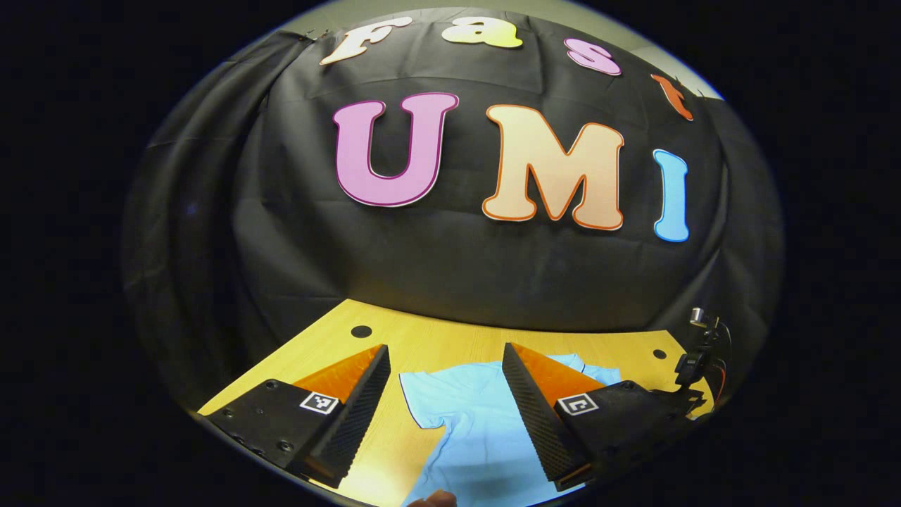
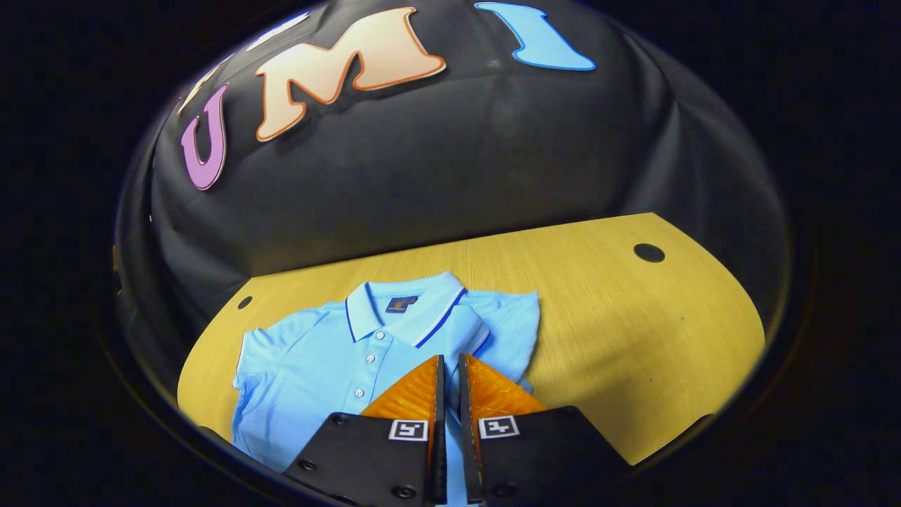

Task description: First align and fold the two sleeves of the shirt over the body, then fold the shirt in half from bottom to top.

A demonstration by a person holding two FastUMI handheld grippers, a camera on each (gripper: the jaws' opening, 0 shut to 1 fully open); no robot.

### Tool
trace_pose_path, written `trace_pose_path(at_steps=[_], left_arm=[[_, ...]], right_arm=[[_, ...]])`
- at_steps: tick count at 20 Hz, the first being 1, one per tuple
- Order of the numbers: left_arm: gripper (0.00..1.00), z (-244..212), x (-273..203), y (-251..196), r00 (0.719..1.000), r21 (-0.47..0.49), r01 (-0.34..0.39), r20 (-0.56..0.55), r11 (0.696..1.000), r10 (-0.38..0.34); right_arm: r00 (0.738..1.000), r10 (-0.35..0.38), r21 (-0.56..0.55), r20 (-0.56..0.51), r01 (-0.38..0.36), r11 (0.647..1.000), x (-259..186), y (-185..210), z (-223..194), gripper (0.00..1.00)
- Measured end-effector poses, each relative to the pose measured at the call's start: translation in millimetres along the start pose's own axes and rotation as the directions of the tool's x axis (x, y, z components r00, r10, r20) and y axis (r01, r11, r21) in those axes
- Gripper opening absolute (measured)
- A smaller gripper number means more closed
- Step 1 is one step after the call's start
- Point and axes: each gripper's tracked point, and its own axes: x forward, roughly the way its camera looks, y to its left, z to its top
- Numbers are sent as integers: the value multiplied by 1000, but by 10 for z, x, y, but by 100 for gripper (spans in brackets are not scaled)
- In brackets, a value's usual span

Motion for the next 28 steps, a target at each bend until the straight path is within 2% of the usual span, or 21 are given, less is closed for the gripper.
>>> trace_pose_path(at_steps=[1, 2, 5, 8, 11, 13, 15, 16, 17, 19, 20, 21, 23, 26, 27, 28], left_arm=[[96, -33, 36, -3, 1000, -3, 2, -4, 1000, -2], [96, -58, 82, 4, 1000, -6, 6, -8, 1000, -6], [96, -174, 268, 77, 1000, 7, -1, -26, 1000, 2], [96, -384, 479, 104, 998, 6, -5, -66, 1000, 6], [96, -631, 764, 111, 994, 14, -8, -110, 1000, 9], [96, -776, 919, 98, 990, 20, -7, -138, 1000, 10], [96, -908, 1083, 135, 988, 23, -18, -156, 1000, 22], [96, -969, 1163, 148, 986, 25, -28, -162, 999, 31], [96, -1044, 1242, 175, 984, 35, -39, -172, 999, 45], [96, -1219, 1413, 240, 978, 65, -54, -199, 996, 66], [96, -1321, 1482, 261, 973, 72, -56, -221, 996, 71], [96, -1408, 1540, 296, 968, 62, -64, -241, 996, 77], [96, -1513, 1597, 376, 959, 36, -84, -267, 996, 91], [96, -1669, 1731, 567, 949, 65, -141, -276, 988, 154], [96, -1724, 1757, 594, 945, 57, -152, -284, 987, 162], [96, -1777, 1785, 613, 940, 46, -157, -300, 986, 164]], right_arm=[[1000, -2, -13, 5, 2, 1000, -23, 15, 13, 10], [1000, 9, -23, 15, -8, 1000, -50, 43, 26, 12], [999, -8, -82, 48, 12, 997, -248, -4, 136, 100], [996, -9, -108, 84, 18, 994, -520, -106, 222, 95], [996, -37, -117, 87, 47, 992, -803, -327, 173, 95], [996, -60, -125, 65, 68, 990, -1012, -493, 61, 98], [994, -89, -127, 60, 96, 987, -1251, -668, -34, 98], [992, -108, -126, 60, 115, 985, -1380, -766, -82, 95], [991, -120, -121, 55, 126, 985, -1477, -831, -134, 98], [990, -140, -117, 29, 142, 983, -1657, -935, -291, 98], [989, -150, -125, 19, 151, 981, -1706, -990, -350, 95], [987, -158, -135, 9, 158, 978, -1750, -1027, -399, 98], [986, -167, -162, -14, 163, 973, -1819, -1053, -506, 98], [985, -171, -176, -35, 162, 971, -1871, -1032, -599, 94], [985, -169, -175, -37, 160, 971, -1887, -1009, -609, 98], [986, -162, -175, -33, 154, 973, -1885, -976, -608, 95]])
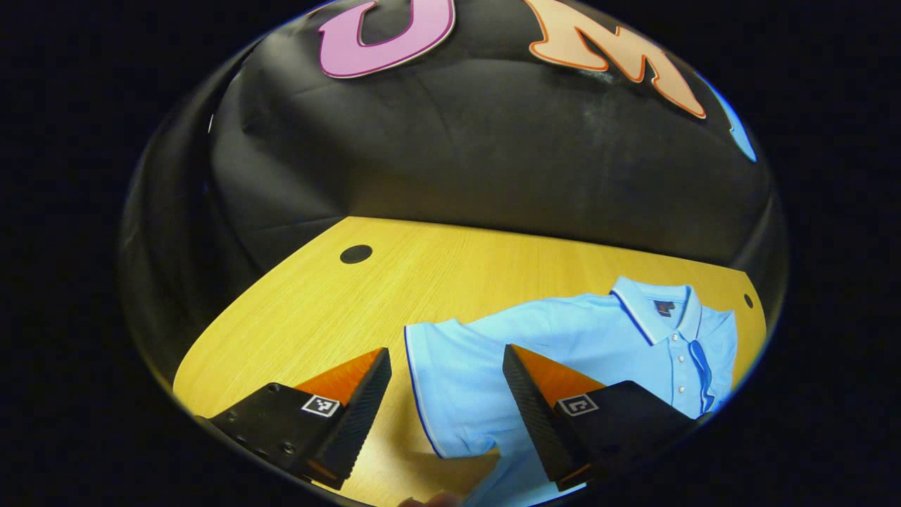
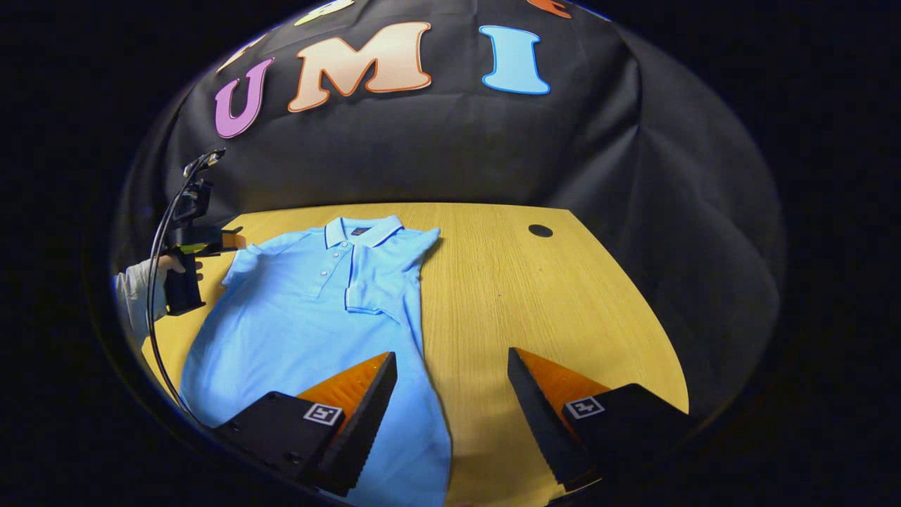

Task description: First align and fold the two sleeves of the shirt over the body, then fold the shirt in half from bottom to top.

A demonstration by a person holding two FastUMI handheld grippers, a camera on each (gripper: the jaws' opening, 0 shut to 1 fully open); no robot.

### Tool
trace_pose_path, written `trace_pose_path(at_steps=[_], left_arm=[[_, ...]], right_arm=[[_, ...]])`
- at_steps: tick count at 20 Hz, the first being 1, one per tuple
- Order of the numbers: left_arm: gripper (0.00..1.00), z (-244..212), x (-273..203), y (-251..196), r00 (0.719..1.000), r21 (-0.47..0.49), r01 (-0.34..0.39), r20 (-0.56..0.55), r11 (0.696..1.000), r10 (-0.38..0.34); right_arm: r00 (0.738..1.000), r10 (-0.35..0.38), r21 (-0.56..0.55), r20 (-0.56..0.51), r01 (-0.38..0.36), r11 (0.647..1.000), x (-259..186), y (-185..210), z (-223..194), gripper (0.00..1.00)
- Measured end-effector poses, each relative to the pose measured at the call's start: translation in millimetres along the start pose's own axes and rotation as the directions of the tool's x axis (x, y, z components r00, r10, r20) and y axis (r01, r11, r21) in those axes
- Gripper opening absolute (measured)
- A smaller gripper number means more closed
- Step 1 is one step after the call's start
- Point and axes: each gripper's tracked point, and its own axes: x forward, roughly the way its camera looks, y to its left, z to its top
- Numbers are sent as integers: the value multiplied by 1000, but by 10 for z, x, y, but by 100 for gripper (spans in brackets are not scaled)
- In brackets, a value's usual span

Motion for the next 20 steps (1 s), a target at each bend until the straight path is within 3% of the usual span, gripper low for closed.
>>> trace_pose_path(at_steps=[1, 7, 9, 11, 14, 16, 20], left_arm=[[96, -48, 39, 21, 1000, -6, -2, -15, 1000, 2], [97, -186, 190, -53, 998, -3, 13, -58, 1000, -14], [91, -214, 179, -99, 997, -18, 35, -75, 999, -36], [78, -229, 192, -131, 997, -26, 39, -71, 999, -41], [26, -186, 172, -252, 996, -47, 65, -65, 997, -68], [2, -217, 143, -314, 994, -31, 52, -99, 998, -55], [0, -94, -35, -600, 991, -43, 90, -96, 995, -94]], right_arm=[[1000, 8, -3, 2, -8, 1000, -5, 30, 2, 99], [1000, 25, -6, -7, -25, 1000, -28, 90, -26, 96], [1000, 31, 5, -6, -31, 1000, -13, 94, -18, 98], [999, 34, 11, -7, -34, 999, -1, 111, -16, 98], [999, 43, 13, -4, -43, 999, 20, 129, -20, 95], [999, 50, 15, -5, -50, 999, 20, 131, -20, 98], [997, 80, 37, 14, -81, 996, -27, 157, 49, 95]])
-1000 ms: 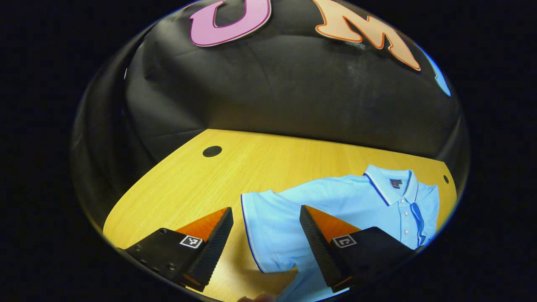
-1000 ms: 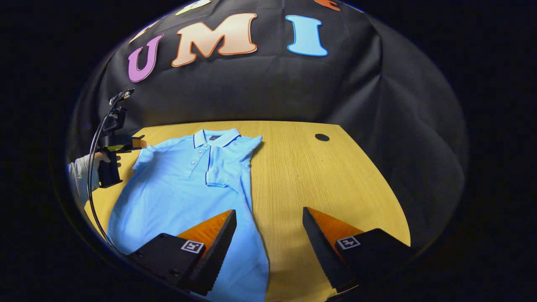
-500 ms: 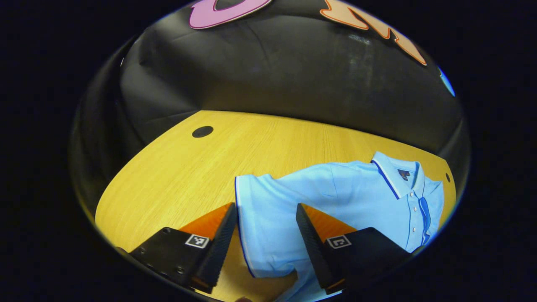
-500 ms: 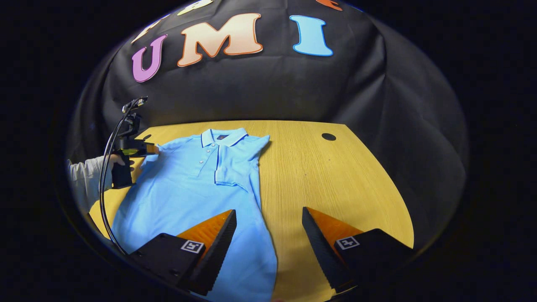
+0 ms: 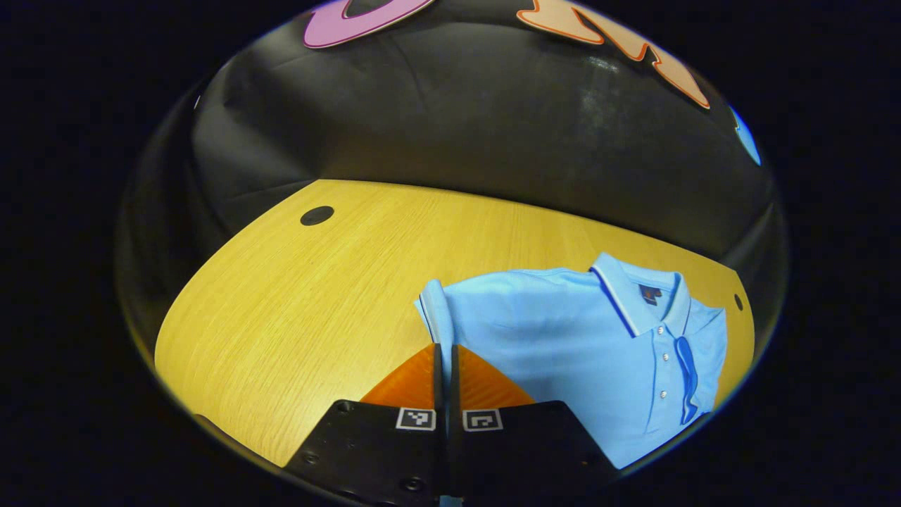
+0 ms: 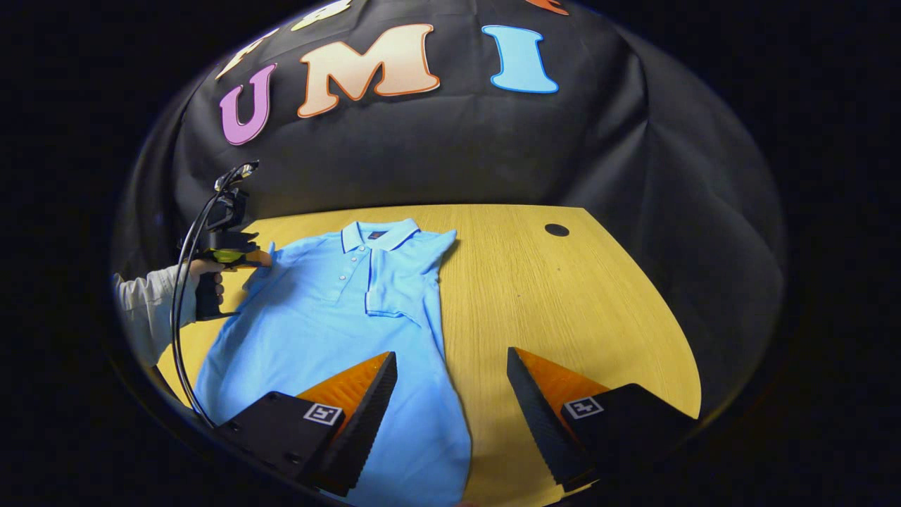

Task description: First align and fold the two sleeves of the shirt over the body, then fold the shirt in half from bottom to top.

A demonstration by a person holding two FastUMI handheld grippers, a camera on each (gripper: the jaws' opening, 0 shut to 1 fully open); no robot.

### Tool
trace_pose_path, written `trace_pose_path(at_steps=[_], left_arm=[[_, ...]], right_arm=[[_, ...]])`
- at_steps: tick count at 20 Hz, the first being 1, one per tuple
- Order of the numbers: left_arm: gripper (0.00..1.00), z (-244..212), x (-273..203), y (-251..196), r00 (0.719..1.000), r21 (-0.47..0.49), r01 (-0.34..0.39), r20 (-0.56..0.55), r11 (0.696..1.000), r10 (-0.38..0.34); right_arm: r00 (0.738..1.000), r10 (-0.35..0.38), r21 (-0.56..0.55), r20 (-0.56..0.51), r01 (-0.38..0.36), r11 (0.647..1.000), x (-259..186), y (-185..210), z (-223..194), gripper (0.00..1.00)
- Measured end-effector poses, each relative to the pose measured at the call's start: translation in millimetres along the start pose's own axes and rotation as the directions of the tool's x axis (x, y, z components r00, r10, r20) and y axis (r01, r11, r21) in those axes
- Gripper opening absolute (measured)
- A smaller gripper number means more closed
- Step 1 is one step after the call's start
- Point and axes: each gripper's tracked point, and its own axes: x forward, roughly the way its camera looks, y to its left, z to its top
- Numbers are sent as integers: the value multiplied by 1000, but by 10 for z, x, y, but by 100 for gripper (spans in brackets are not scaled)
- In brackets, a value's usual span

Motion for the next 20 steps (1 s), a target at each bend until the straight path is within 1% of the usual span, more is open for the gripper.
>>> trace_pose_path(at_steps=[1, 2, 3, 4, 5, 6, 7, 8, 9, 10, 13, 14, 16, 18, 19, 20], left_arm=[[0, 50, -63, -129, 1000, -12, 28, 15, 1000, -28], [0, 107, -134, -259, 998, -17, 58, 28, 998, -58], [0, 157, -206, -368, 996, -8, 84, 42, 996, -83], [0, 196, -273, -501, 992, 17, 109, 55, 994, -109], [0, 228, -339, -604, 989, 48, 127, 64, 991, -130], [0, 249, -401, -705, 986, 79, 144, 74, 986, -150], [0, 242, -457, -812, 983, 103, 160, 76, 982, -168], [0, 203, -510, -917, 979, 115, 181, 70, 977, -189], [0, 141, -560, -1022, 977, 129, 198, 60, 972, -207], [0, 85, -573, -1128, 973, 147, 216, 51, 965, -226], [0, -113, -597, -1371, 966, 200, 245, 29, 949, -255], [0, -181, -578, -1425, 966, 208, 249, 18, 946, -258], [0, -283, -506, -1478, 969, 203, 243, 3, 948, -249], [0, -324, -476, -1507, 968, 178, 245, 9, 953, -250], [7, -336, -540, -1512, 965, 164, 259, 2, 952, -262], [16, -335, -543, -1502, 964, 156, 259, 11, 953, -264]], right_arm=[[1000, 4, -2, 8, -4, 1000, -15, -11, 21, 95], [1000, 6, -6, 13, -6, 1000, -37, -12, 27, 98], [1000, 9, -10, 16, -9, 1000, -62, -14, 23, 98], [1000, 10, -14, 20, -10, 1000, -66, -4, 26, 95], [1000, 13, -17, 25, -12, 1000, -91, -9, 38, 95], [999, 14, -18, 29, -14, 1000, -110, -10, 39, 98], [999, 16, -17, 30, -15, 1000, -128, -8, 38, 98], [999, 18, -15, 32, -18, 1000, -135, -2, 34, 95], [999, 20, -12, 35, -20, 1000, -145, 3, 39, 98], [999, 22, -11, 39, -22, 1000, -140, 12, 49, 95], [998, 34, -10, 47, -34, 999, -163, 60, 41, 95], [998, 38, -11, 42, -38, 999, -166, 82, 3, 98], [999, 38, -19, 37, -37, 999, -160, 108, -28, 98], [998, 46, -21, 46, -45, 999, -185, 172, -31, 98], [998, 50, -22, 50, -49, 999, -201, 197, -24, 98], [997, 51, -22, 50, -50, 999, -273, 162, -9, 95]])
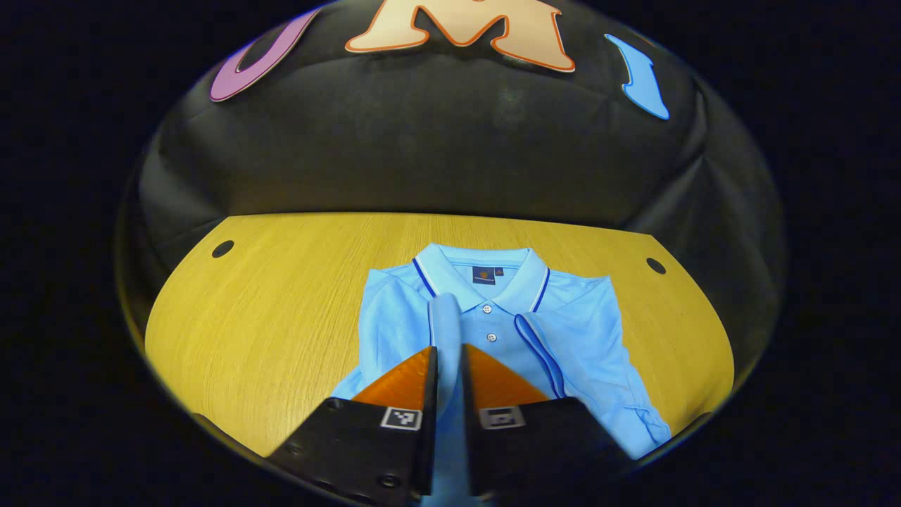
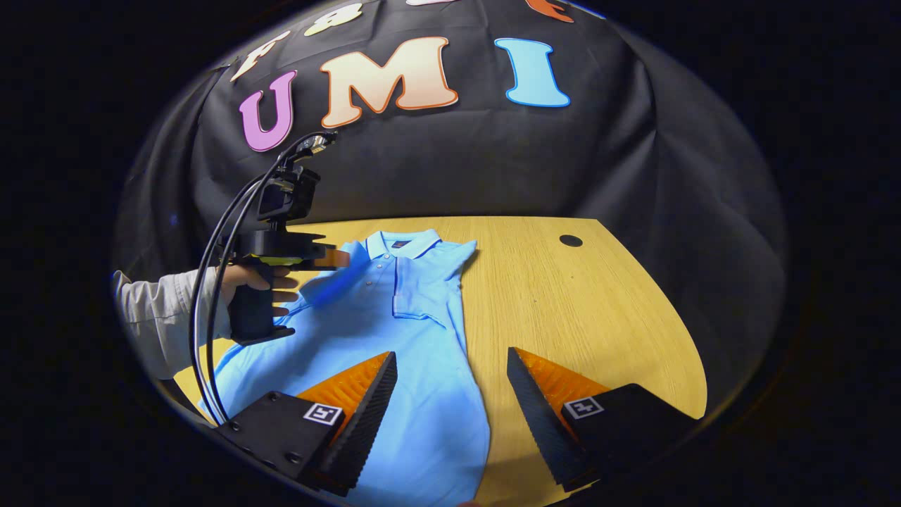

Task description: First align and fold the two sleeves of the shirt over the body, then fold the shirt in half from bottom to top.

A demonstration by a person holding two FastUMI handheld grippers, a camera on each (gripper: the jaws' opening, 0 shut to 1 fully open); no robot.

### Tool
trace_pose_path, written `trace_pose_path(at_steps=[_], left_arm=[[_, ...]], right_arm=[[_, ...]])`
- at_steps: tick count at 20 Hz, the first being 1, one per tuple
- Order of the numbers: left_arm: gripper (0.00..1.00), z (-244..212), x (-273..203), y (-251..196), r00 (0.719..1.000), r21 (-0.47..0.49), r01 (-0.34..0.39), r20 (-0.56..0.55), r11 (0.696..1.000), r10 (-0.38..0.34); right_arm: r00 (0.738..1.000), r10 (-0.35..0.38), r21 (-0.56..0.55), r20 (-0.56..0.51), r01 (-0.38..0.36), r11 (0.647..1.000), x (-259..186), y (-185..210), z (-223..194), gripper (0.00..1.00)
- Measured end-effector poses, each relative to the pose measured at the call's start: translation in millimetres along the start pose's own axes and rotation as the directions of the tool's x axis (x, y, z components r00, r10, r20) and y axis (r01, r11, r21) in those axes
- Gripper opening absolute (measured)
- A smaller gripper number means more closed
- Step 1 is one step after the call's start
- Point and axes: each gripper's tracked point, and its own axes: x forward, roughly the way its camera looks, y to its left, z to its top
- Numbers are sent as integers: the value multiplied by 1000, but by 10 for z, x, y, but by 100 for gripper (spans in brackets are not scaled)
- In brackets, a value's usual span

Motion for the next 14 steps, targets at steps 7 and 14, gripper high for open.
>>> trace_pose_path(at_steps=[7, 14], left_arm=[[95, -12, -814, 491, 997, 43, -25, 71, 999, 22], [95, -777, -2084, 941, 997, 61, -59, 61, 996, 55]], right_arm=[[999, -47, 4, 6, 47, 999, -79, 65, -107, 98], [997, -64, -14, 33, 65, 998, -545, 39, -379, 98]])
